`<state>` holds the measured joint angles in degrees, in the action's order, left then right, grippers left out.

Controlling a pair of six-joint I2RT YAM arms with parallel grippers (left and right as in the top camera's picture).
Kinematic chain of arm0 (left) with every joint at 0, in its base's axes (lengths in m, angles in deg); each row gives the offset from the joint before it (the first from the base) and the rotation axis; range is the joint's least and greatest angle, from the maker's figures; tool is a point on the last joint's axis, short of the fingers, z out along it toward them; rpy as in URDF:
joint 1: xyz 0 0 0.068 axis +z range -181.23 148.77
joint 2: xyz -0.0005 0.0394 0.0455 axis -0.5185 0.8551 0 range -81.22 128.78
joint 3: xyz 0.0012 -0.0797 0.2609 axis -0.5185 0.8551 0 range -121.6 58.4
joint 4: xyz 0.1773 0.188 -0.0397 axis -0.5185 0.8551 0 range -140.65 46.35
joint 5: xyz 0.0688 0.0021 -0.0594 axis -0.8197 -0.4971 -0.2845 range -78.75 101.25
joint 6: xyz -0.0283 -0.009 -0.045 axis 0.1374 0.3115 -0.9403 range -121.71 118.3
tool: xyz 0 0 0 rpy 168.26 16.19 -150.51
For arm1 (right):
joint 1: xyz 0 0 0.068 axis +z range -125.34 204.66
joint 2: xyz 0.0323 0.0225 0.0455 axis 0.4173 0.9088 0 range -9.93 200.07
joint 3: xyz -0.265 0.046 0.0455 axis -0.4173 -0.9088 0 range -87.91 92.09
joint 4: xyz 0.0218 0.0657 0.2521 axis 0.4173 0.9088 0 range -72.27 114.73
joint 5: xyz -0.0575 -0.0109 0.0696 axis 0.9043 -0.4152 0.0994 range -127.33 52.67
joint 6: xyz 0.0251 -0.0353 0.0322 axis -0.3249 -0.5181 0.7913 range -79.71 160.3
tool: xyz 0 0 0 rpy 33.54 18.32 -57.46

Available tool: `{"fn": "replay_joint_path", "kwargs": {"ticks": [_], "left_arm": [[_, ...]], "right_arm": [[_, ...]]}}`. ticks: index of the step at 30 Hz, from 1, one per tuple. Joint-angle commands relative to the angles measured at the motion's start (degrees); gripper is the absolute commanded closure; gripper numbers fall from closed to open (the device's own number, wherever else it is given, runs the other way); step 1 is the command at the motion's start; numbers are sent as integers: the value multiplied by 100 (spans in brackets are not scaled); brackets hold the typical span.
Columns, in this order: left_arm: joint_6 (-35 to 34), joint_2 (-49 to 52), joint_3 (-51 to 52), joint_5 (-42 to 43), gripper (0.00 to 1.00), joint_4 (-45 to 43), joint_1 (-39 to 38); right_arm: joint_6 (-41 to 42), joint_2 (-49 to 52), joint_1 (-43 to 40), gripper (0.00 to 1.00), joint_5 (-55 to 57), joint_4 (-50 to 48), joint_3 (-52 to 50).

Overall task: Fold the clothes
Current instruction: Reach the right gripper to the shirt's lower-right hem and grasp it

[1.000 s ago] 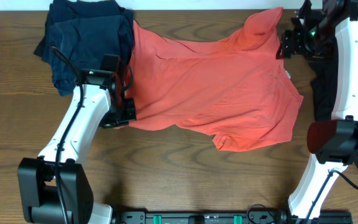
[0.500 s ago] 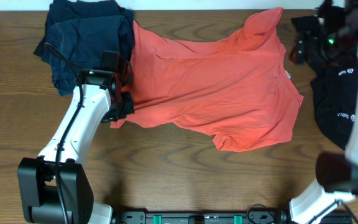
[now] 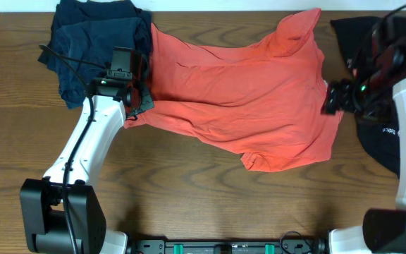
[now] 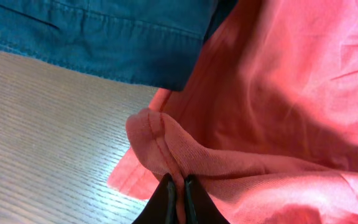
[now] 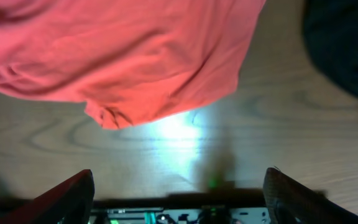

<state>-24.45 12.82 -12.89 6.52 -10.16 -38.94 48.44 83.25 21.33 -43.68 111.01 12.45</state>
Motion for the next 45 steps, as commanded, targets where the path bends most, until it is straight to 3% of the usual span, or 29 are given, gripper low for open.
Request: {"fn": "replay_joint_path", "kwargs": {"ticks": [1, 8, 15, 21, 27, 30, 32, 35, 37, 45], "left_arm": [[-96, -48, -63, -90, 93, -26, 31], [-94, -48, -61, -90, 93, -28, 31], [-94, -48, -61, -90, 92, -28, 31], [-94, -48, -59, -90, 93, -31, 31], [-94, -48, -57, -90, 93, -28, 31], [-94, -48, -57, -90, 93, -28, 31], [-92, -48, -57, -92, 93, -26, 31], [-90, -48, -57, -94, 93, -9, 31], [-37, -48, -57, -94, 93, 13, 31], [39, -63, -59, -352, 93, 446, 48]], "right_arm": [[72, -372, 363, 14, -372, -225, -754], [-433, -378, 1499, 17, -1215, -1641, -2553], [407, -315, 2437, 23, -966, -3185, -3679], [951, -162, 2699, 39, -695, -4153, -4417], [1025, 59, 2833, 42, -664, -4529, -4743], [1193, 168, 2896, 49, -409, -4610, -4787], [1333, 221, 2929, 60, -151, -4577, -4793], [1556, 216, 2914, 88, 122, -4485, -4791], [1617, 216, 2883, 97, 186, -4406, -4780], [1624, 63, 2601, 99, 188, -3777, -4594]]}}
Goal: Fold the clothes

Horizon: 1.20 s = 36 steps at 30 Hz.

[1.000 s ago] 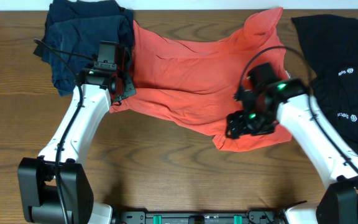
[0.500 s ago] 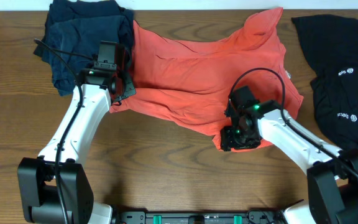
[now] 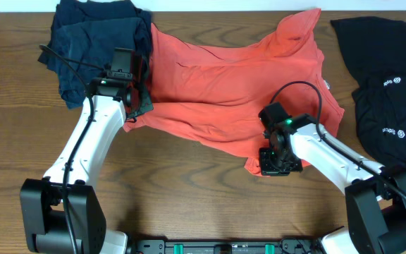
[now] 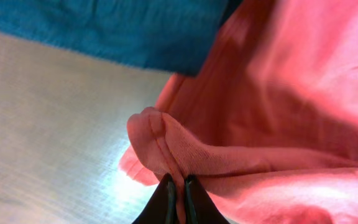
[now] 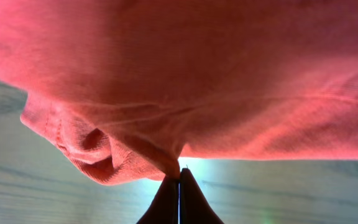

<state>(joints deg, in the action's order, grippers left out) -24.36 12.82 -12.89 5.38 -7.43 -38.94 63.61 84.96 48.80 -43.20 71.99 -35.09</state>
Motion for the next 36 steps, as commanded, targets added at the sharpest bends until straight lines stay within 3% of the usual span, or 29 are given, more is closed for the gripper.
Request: {"fn": "replay_joint_path", "kwargs": {"ticks": [1, 17, 28, 36], "left_arm": [[28, -85, -59, -236, 93, 306, 70], [26, -1224, -59, -210, 92, 1646, 442], [-24, -1204, -52, -203, 84, 1484, 442], [-17, -1038, -17, 433, 83, 1567, 442]], "right_arm": [[107, -168, -186, 99, 140, 225, 201], [-1294, -837, -1386, 99, 136, 2511, 2240], [-1467, -826, -1515, 99, 138, 2092, 2337], [-1484, -815, -1519, 99, 140, 1875, 2337]]}}
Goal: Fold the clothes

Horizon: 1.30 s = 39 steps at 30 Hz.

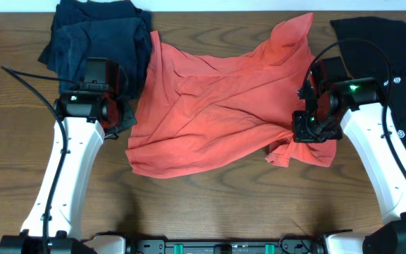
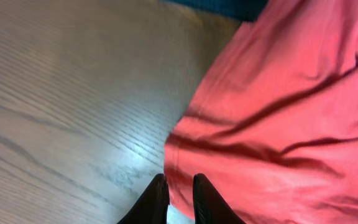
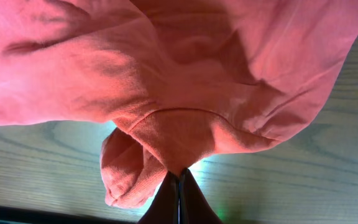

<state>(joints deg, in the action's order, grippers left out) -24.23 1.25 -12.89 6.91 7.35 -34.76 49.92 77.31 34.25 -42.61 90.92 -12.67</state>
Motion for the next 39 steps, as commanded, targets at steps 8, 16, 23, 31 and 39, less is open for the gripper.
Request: {"fn": "replay_joint_path", "kwargs": {"ticks": [8, 16, 23, 31, 39], "left_arm": [[-26, 350, -13, 280, 84, 348, 24], [-26, 352, -13, 282, 83, 125, 24], [-28, 352, -13, 282, 83, -26, 24], [-26, 352, -13, 282, 83, -85, 24], [-28, 352, -13, 282, 83, -177, 24]], "right_arm": [[-116, -24, -48, 98, -271, 605, 92], [-1213, -24, 645, 99, -2061, 389, 92], [-850, 52, 1978, 99, -1200, -188, 90], [-190, 87, 1888, 99, -389, -529, 87], [-219, 90, 973, 99, -157, -1683, 87]]}}
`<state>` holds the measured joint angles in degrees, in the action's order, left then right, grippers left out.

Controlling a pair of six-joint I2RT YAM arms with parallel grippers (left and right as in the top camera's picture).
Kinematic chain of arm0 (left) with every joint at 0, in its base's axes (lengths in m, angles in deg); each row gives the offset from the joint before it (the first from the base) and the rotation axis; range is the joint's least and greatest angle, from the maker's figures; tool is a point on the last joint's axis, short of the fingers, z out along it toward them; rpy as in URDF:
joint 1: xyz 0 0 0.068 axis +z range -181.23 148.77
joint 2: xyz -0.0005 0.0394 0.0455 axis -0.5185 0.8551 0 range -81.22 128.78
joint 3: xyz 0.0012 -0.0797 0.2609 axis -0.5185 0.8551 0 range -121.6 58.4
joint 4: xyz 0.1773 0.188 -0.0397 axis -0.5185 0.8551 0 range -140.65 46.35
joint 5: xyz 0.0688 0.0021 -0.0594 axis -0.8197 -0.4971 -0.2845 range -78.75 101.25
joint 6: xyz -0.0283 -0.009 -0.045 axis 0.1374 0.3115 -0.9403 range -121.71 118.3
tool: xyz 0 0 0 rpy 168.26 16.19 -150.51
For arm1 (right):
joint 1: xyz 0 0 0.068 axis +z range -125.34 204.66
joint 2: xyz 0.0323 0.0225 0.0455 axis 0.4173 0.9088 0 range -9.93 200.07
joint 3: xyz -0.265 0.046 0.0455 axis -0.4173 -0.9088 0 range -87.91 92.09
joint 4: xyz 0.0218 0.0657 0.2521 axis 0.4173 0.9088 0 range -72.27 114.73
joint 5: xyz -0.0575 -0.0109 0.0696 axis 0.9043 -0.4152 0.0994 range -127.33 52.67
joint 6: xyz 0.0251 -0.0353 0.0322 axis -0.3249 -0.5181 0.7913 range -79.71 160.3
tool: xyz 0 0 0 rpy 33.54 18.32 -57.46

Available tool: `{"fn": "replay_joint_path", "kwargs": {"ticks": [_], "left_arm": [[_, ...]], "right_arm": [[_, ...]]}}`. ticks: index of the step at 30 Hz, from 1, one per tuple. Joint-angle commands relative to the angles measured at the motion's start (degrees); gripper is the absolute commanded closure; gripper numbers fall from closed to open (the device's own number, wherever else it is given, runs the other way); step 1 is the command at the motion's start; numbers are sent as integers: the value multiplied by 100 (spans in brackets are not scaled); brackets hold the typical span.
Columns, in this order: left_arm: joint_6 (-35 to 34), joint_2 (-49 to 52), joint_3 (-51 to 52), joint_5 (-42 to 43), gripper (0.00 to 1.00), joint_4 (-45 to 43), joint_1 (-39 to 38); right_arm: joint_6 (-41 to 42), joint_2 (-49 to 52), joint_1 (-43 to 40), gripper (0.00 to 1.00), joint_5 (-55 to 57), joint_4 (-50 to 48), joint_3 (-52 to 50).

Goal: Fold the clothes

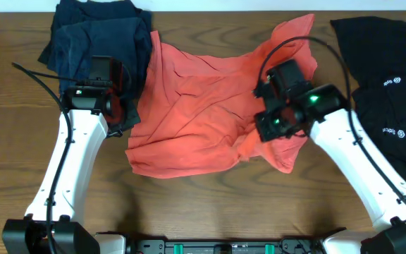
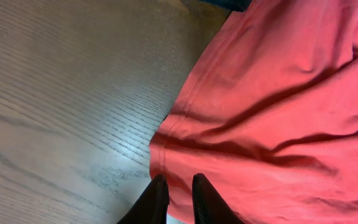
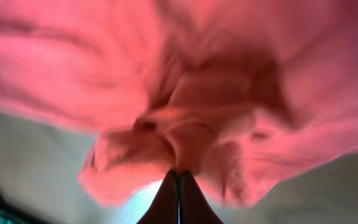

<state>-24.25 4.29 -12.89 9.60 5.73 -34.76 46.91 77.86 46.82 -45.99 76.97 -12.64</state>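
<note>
The red shirt [image 1: 196, 113] lies rumpled across the middle of the table. My right gripper [image 1: 271, 125] is shut on a bunched piece of its right part, which hangs from the closed tips in the right wrist view [image 3: 179, 177]. A loose flap of the shirt [image 1: 284, 159] trails under it. My left gripper [image 1: 120, 111] stands at the shirt's left edge. Its fingers [image 2: 159, 186] are slightly apart over the hem [image 2: 166, 134], gripping nothing.
A navy garment [image 1: 94, 35] is heaped at the back left, just behind the left gripper and touching the shirt. A black garment [image 1: 386, 70] with small white marks lies at the right edge. Bare wood [image 1: 203, 204] runs along the front.
My right gripper has moved left with the bunched shirt fabric, from the shirt's right side to above its middle right. The left gripper stays open and has barely shifted.
First my left gripper was shut on the shirt's left edge, and the right one stood open by the black garment. Then the right was shut on the front hem. Later the left was open and the shirt crumpled, with the right holding fabric at the right, now further left.
</note>
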Motion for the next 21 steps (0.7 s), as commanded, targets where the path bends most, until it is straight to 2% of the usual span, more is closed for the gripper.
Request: {"fn": "replay_joint_path", "kwargs": {"ticks": [1, 5, 8, 9, 13, 14, 16, 21], "left_arm": [[-24, 48, -13, 13, 83, -15, 24], [-26, 48, -13, 13, 83, -15, 24], [-26, 48, -13, 13, 83, -15, 24], [-26, 48, -13, 13, 83, -17, 24], [-26, 48, -13, 13, 83, -17, 24], [-26, 48, -13, 13, 83, -20, 24], [-26, 48, -13, 11, 83, -33, 24], [-26, 48, -13, 9, 83, -61, 24]], "right_arm": [[81, 35, -352, 99, 181, -516, 85], [-125, 101, -457, 99, 184, -1537, 83], [-199, 291, -457, 95, 181, -2044, 83], [-199, 380, -457, 90, 184, -2149, 83], [-201, 872, -459, 23, 186, -2492, 83], [-199, 962, -463, 19, 184, -2524, 83], [-197, 1005, -463, 19, 155, -2518, 85], [-247, 793, -404, 29, -192, -1814, 190]]}}
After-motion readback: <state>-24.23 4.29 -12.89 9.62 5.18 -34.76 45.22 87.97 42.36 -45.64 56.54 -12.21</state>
